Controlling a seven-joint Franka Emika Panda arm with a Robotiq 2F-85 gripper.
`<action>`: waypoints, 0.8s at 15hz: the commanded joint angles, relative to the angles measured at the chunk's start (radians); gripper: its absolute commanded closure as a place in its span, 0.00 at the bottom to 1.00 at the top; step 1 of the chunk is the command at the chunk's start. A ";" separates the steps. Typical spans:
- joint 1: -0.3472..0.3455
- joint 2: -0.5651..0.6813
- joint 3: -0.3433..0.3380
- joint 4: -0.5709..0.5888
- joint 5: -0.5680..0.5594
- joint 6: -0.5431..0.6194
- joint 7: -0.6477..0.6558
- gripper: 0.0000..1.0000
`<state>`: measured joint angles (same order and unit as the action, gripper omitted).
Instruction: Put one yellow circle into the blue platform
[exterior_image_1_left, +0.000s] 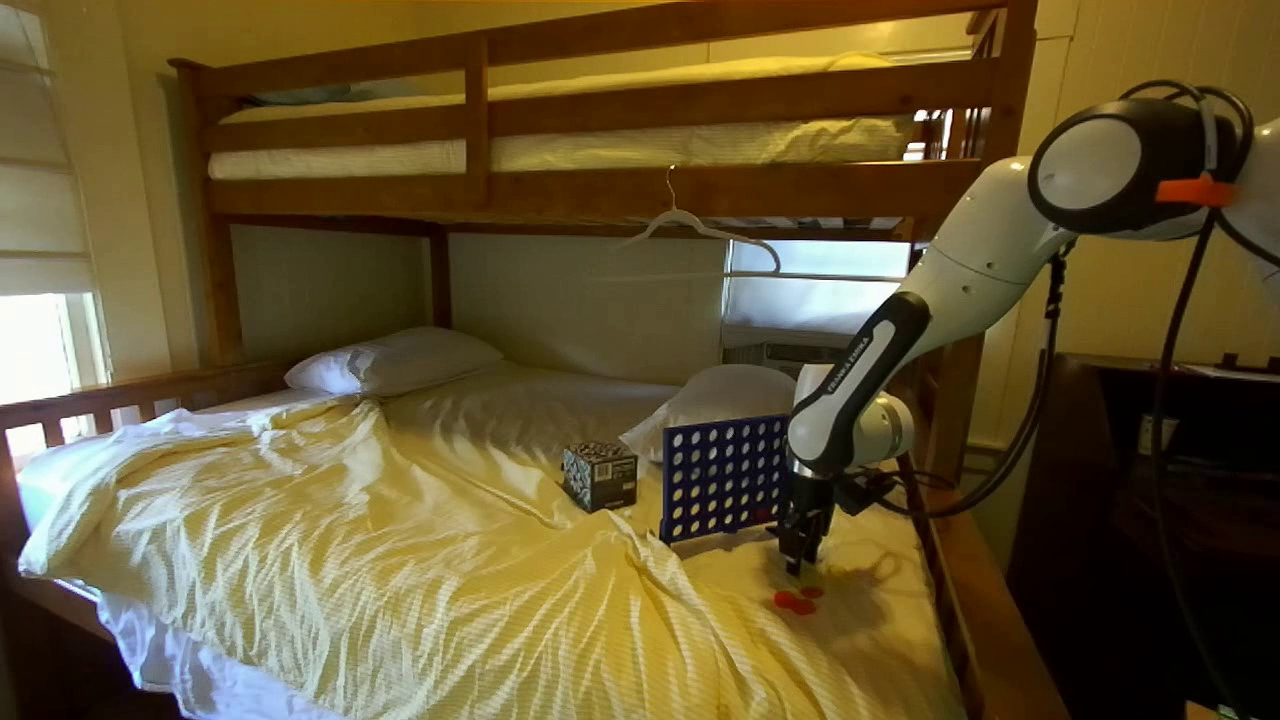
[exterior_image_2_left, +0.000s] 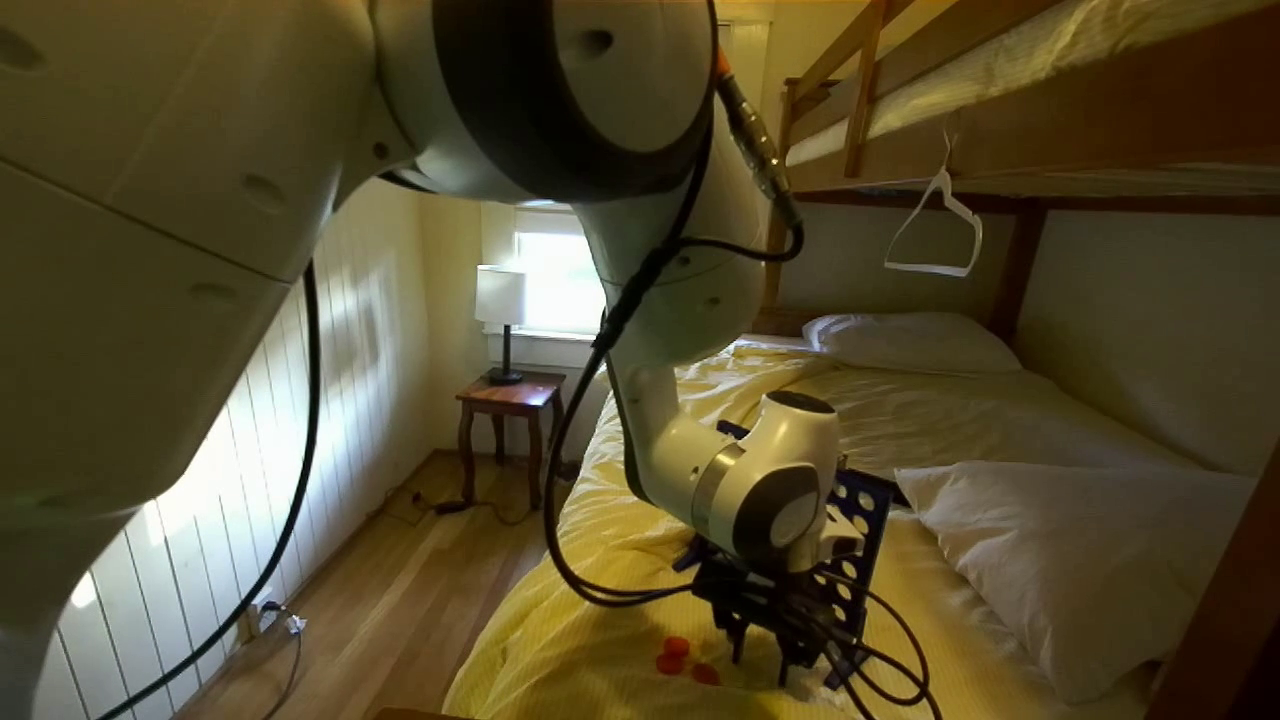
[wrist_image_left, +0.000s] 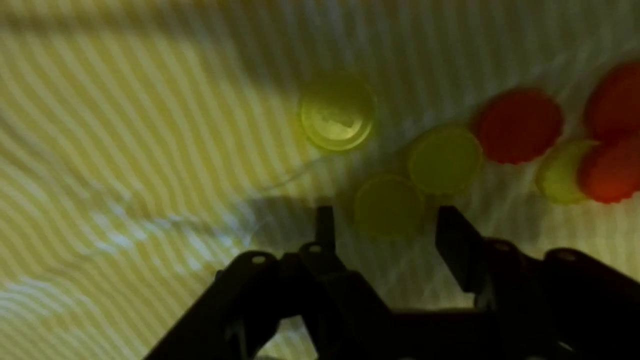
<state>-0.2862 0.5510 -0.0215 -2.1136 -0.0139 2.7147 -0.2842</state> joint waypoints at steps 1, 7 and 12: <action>-0.006 0.015 0.001 0.016 0.007 0.010 -0.022 0.13; -0.010 0.025 0.007 0.023 0.006 0.006 -0.039 0.74; -0.007 0.035 0.003 0.029 0.002 0.009 -0.042 0.80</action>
<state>-0.2862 0.5632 -0.0222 -2.1078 -0.0140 2.7148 -0.3054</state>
